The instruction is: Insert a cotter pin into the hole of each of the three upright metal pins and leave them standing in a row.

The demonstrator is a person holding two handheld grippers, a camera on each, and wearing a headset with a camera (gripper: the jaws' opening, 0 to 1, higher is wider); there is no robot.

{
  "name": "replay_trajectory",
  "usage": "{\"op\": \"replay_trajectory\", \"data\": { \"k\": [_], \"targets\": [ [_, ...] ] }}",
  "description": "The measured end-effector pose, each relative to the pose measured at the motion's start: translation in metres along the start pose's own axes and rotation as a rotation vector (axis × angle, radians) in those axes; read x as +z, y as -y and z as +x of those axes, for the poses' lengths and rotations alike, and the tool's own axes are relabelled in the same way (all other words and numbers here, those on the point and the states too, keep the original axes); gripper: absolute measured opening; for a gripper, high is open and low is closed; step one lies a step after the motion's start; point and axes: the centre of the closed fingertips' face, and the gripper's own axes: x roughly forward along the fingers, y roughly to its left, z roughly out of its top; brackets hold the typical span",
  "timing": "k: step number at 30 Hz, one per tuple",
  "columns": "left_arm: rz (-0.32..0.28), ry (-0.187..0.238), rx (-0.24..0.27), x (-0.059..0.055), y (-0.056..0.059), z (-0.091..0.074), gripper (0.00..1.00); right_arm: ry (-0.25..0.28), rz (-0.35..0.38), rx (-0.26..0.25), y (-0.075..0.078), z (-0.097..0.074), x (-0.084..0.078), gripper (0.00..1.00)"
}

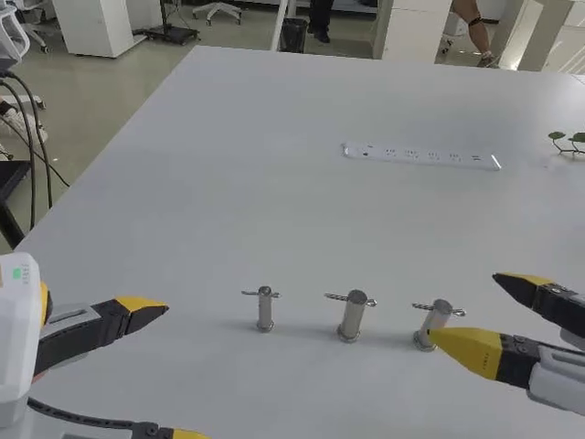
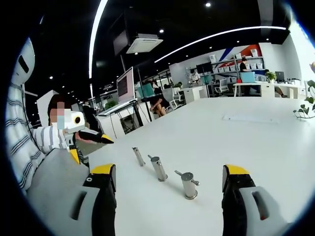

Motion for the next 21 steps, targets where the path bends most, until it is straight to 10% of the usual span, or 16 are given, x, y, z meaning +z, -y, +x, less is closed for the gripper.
{"op": "replay_trajectory", "data": {
  "k": [8,21],
  "targets": [
    [-0.041,0.073,-0.014,0.023,0.002,-0.004,0.93,-0.01,0.052,-0.038,-0.009,-0.017,-0.011,0.93],
    [-0.035,0.055,-0.005,0.026,-0.006,-0.003,0.94,-0.031,0.124,-0.085,-0.014,-0.033,-0.02,0.98]
  ]
}}
